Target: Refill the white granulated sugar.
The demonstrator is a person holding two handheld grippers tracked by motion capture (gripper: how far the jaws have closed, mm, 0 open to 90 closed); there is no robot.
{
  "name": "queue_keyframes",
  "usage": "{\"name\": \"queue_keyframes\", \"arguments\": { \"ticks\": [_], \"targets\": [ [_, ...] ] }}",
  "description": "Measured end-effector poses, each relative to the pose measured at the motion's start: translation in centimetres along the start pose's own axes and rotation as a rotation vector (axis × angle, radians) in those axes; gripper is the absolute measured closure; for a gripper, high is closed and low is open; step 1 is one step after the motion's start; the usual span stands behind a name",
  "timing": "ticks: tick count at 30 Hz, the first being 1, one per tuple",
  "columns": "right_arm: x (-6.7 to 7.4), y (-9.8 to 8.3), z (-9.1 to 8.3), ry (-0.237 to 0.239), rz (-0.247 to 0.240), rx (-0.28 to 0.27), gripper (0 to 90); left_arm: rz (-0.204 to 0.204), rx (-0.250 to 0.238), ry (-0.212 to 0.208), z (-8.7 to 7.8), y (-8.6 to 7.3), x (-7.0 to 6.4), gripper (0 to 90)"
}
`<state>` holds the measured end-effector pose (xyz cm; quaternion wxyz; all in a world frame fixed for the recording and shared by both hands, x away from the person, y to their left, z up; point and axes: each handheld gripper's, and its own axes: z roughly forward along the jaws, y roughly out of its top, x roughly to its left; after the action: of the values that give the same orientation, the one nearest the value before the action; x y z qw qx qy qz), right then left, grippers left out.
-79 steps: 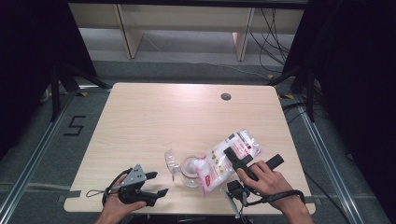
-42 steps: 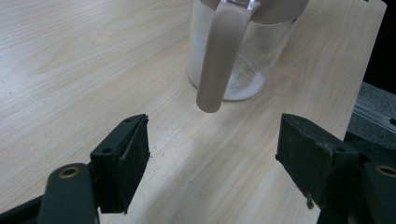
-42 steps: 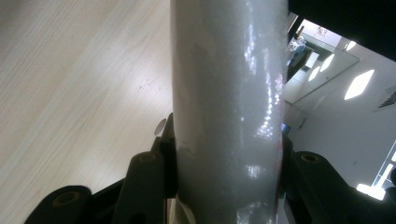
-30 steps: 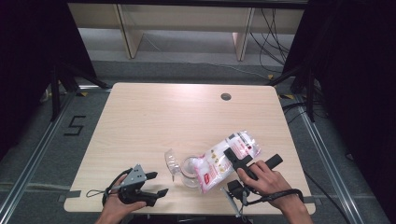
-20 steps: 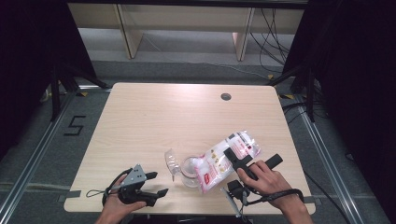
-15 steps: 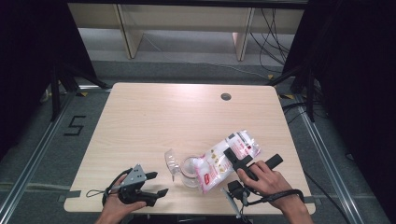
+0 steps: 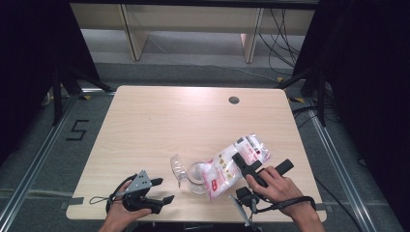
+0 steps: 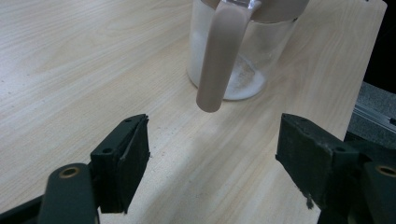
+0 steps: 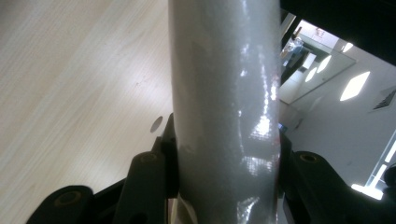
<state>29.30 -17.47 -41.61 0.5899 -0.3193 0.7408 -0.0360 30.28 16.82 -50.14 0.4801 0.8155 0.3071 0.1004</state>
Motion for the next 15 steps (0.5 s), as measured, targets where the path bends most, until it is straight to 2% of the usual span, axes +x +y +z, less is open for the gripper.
{"name": "queue_keyframes", "arguments": {
  "ticks": [7,8,11,15],
  "targets": [
    [-0.20,0.08,-0.09,-0.001,-0.013,-0.002,62.9,-0.003,0.003,-0.008,0.03,0.00,0.04,24.9],
    [-0.27,0.06,-0.14,0.004,-0.023,0.000,62.9,-0.028,0.000,-0.007,0.08,-0.07,-0.08,24.9],
    [-0.25,0.03,-0.13,0.002,-0.023,-0.002,63.1,-0.003,0.005,-0.003,0.00,0.01,0.03,24.9],
    [-0.25,0.03,-0.13,0.001,-0.019,-0.004,63.3,0.001,0.018,0.003,-0.11,0.07,0.03,24.9]
  ]
}}
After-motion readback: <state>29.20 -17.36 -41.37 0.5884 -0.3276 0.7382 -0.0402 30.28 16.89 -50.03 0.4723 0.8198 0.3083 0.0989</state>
